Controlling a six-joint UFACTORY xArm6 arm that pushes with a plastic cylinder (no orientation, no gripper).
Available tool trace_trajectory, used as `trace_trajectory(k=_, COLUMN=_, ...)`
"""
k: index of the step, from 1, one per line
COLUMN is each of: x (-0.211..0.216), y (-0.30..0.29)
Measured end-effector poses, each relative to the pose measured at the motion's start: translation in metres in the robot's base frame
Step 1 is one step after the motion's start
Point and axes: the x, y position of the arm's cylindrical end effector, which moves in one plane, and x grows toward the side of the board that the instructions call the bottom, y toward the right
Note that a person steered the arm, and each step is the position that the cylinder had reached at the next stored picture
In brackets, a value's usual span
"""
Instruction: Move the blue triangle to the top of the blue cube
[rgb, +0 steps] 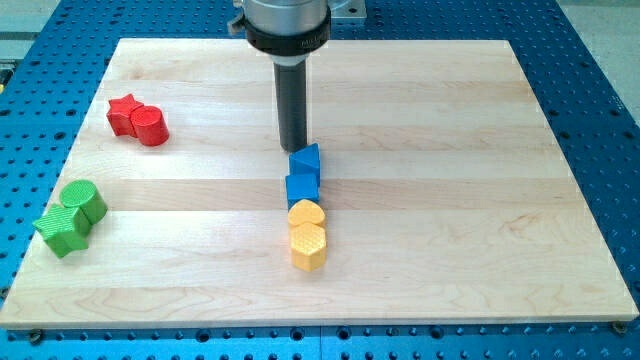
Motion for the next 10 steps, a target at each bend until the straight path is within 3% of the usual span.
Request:
trace_trajectory(k=2, x=0.02, y=0.04)
trace_trajectory(k=8, x=0.053, y=0.037)
trace_trajectory(k=10, x=-0.025, y=0.054)
